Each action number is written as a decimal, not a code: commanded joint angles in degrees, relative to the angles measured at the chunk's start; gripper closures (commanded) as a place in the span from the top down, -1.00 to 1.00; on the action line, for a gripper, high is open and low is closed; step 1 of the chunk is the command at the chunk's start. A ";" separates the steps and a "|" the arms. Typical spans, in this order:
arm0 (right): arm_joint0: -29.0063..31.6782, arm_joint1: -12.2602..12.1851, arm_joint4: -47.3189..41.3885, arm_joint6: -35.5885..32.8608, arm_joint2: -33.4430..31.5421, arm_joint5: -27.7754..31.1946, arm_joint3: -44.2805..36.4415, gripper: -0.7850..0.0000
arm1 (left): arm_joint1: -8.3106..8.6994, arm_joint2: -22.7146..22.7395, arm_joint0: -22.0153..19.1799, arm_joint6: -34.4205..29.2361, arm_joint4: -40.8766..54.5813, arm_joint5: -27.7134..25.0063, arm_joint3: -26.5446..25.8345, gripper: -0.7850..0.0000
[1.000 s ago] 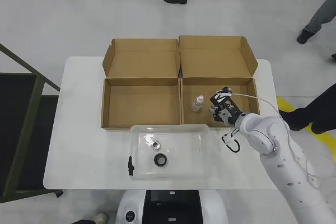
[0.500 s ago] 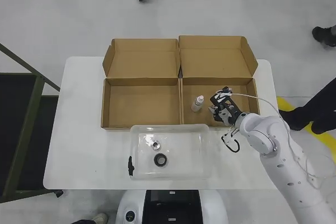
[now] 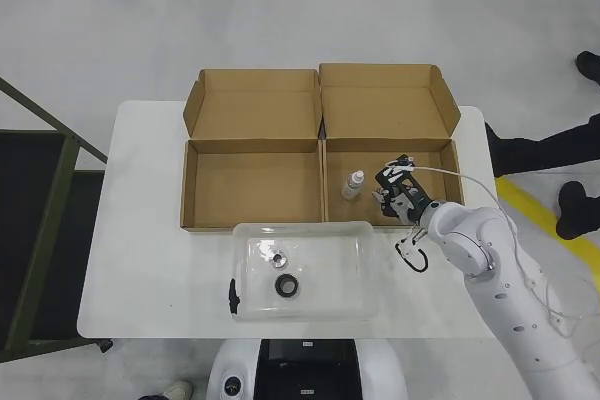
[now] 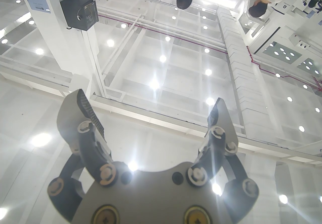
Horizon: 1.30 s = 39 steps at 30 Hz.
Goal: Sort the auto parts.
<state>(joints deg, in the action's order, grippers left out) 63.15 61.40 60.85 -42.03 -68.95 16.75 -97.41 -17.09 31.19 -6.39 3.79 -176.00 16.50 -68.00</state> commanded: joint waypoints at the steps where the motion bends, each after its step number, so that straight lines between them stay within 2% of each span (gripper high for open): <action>1: 0.00 0.00 0.00 0.00 0.00 0.00 0.00 -1.00 | 0.00 0.00 0.00 0.00 0.00 0.00 0.00 1.00; 24: 0.70 -0.06 0.61 1.17 -0.70 -0.66 -0.30 -1.00 | 0.00 0.00 0.00 0.00 0.00 0.00 0.00 1.00; 33: 2.36 -0.55 1.21 -0.46 -3.00 0.71 -3.92 -1.00 | 0.00 0.00 0.00 0.00 0.00 0.00 0.00 1.00; 39: 0.51 -0.25 2.37 -2.85 -1.49 -0.51 -1.17 -1.00 | 0.00 0.00 0.00 0.00 0.00 0.00 0.00 1.00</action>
<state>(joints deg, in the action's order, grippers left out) 64.15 61.05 63.22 -44.47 -70.88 16.50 -99.29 -17.09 31.19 -6.39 3.79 -176.00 16.50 -68.00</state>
